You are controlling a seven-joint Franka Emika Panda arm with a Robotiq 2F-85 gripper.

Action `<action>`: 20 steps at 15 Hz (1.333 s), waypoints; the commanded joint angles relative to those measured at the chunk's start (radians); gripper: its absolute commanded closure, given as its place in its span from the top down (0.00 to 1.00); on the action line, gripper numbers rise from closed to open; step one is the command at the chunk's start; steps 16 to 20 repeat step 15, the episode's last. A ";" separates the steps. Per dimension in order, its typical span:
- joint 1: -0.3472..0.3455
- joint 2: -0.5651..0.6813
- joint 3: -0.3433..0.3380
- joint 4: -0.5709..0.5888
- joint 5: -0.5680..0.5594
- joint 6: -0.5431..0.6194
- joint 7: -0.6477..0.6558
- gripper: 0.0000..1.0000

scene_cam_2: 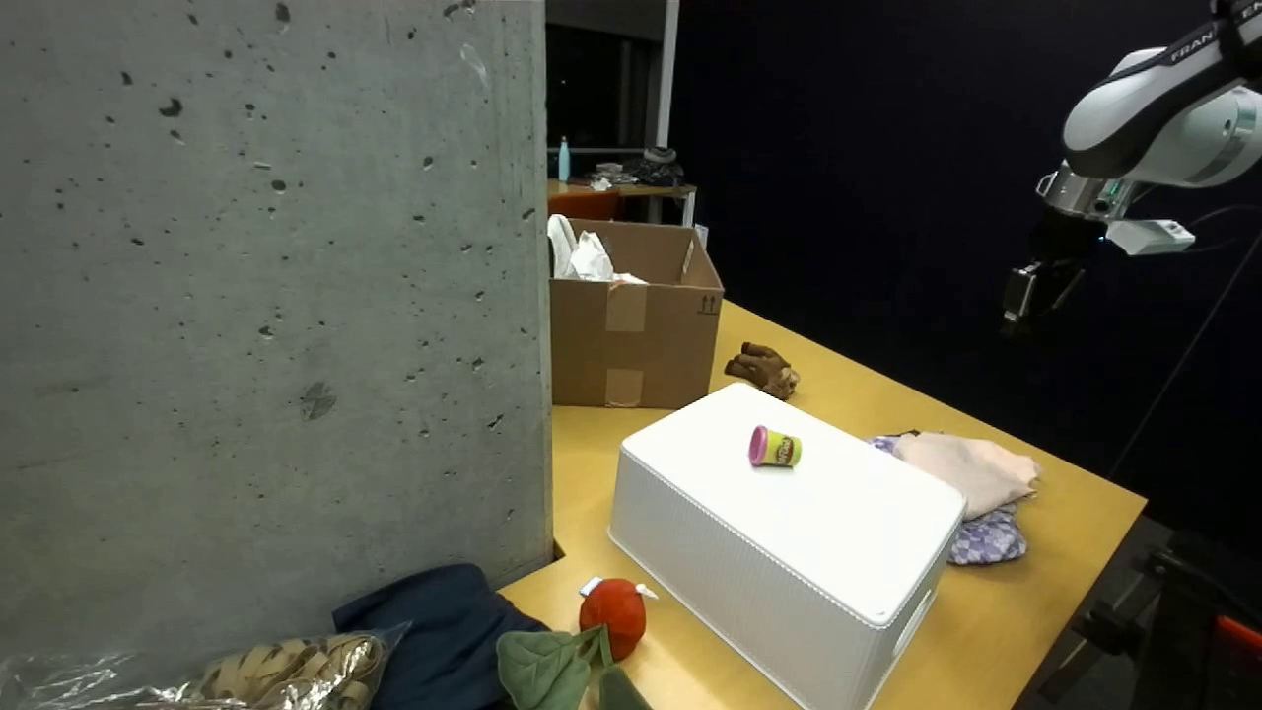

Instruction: Pick up the peach shirt and cover the yellow container on the upside down white basket, pick up the peach shirt with the yellow container twice, pick up the peach shirt and put it on the table

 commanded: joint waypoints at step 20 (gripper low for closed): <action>0.166 -0.231 0.032 -0.288 0.003 -0.001 0.164 1.00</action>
